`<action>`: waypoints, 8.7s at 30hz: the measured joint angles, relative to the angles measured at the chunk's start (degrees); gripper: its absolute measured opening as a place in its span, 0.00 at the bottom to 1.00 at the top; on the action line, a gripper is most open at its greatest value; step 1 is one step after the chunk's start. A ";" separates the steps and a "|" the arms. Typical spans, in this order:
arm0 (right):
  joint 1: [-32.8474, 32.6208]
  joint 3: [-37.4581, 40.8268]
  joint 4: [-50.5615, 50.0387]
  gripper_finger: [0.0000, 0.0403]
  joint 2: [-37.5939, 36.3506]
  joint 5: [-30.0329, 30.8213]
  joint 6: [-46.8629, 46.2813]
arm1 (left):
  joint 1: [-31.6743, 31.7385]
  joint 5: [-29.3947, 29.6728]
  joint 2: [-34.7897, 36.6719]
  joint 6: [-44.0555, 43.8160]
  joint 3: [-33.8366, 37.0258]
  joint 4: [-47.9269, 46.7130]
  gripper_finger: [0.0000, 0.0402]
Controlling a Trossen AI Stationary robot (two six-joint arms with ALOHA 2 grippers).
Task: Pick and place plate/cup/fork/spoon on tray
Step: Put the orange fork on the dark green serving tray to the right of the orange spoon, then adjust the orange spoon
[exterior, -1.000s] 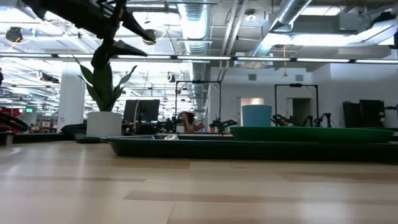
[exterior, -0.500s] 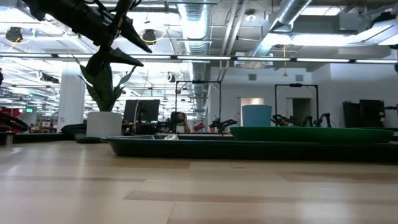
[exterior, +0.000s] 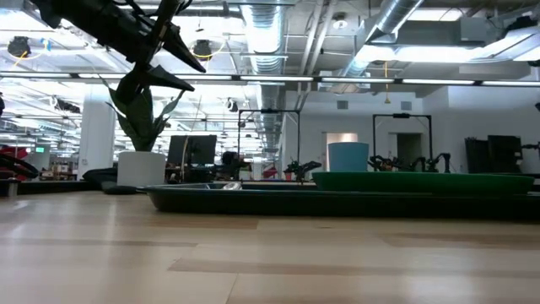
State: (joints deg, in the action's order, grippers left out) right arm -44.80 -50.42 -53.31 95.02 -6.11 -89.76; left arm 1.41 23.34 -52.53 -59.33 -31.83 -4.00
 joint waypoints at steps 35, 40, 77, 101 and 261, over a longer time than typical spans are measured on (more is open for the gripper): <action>14.33 -2.88 26.54 0.00 -35.54 27.54 17.91 | -3.04 -2.64 -1.23 16.95 -0.09 30.21 0.39; 24.39 -2.88 39.01 0.00 -34.57 22.16 29.03 | -3.04 -5.70 -5.80 23.04 -1.79 36.25 0.39; 38.35 -2.97 65.09 0.00 -26.94 9.11 39.28 | -3.08 -24.59 -24.81 33.20 -16.28 41.64 0.39; 41.58 -2.97 73.05 0.00 -17.00 -0.08 37.12 | -3.04 -21.57 -25.51 33.46 -16.22 37.52 0.36; 26.60 -2.97 23.28 0.39 -43.98 24.24 37.63 | 12.40 -31.40 -46.10 14.60 -5.81 28.04 0.71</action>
State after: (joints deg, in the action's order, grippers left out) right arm -18.20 -53.39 -30.03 51.05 18.13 -52.13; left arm 13.81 -8.06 -98.63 -44.73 -37.65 24.04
